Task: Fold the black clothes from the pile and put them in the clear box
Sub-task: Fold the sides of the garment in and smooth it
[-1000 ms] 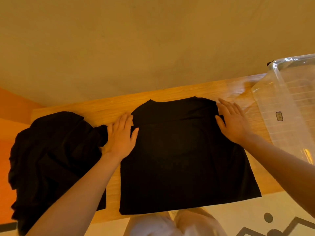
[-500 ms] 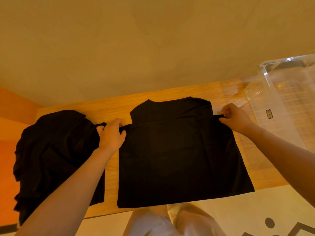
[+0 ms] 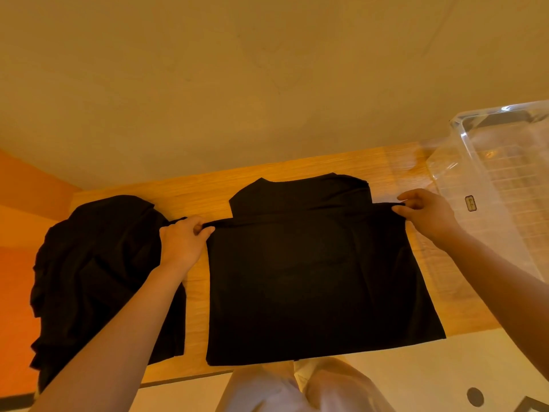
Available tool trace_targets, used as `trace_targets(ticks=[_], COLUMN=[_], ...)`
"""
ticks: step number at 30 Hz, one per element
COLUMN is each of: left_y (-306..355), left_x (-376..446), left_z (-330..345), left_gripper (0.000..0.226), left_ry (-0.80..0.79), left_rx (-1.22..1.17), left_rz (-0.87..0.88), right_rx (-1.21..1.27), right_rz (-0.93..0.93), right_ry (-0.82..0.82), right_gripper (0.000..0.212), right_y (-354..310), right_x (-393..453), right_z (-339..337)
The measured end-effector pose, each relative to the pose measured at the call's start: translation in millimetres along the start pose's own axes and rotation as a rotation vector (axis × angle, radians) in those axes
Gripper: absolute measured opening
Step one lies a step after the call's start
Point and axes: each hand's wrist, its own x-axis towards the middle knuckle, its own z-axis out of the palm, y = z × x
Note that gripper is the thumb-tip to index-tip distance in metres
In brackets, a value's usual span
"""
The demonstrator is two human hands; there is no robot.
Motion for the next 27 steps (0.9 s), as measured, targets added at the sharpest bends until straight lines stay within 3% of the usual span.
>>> trace_targets(ticks=[7, 17, 21, 24, 27], left_y=[11.4, 38.0, 32.7, 37.9, 59.4], left_x=[-9.2, 74.4, 98.5, 77.7, 48.0], left_z=[-16.2, -23.3, 10.1, 33.1, 54.2], left_gripper=[0.026, 0.033, 0.038, 0.045, 0.053], left_ry=[0.027, 0.122, 0.122, 0.167, 0.042], left_rx=[-0.267, -0.339, -0.140, 0.057, 0.183], left_rz=[-0.056, -0.071, -0.022, 0.103, 0.399], right_rx=[0.140, 0.215, -0.046, -0.275, -0.505], right_rz=[-0.071, -0.081, -0.055, -0.342, -0.551], right_ry=[0.025, 0.150, 0.147, 0.223, 0.110], right_gripper=[0.009, 0.012, 0.051, 0.046, 0.048], right_y=[-16.0, -52.0, -55.4, -51.3, -46.4], right_x=[-9.0, 62.8, 63.7, 39.8, 16.0], right_z=[-11.1, -1.7, 22.7, 46.6, 81.5])
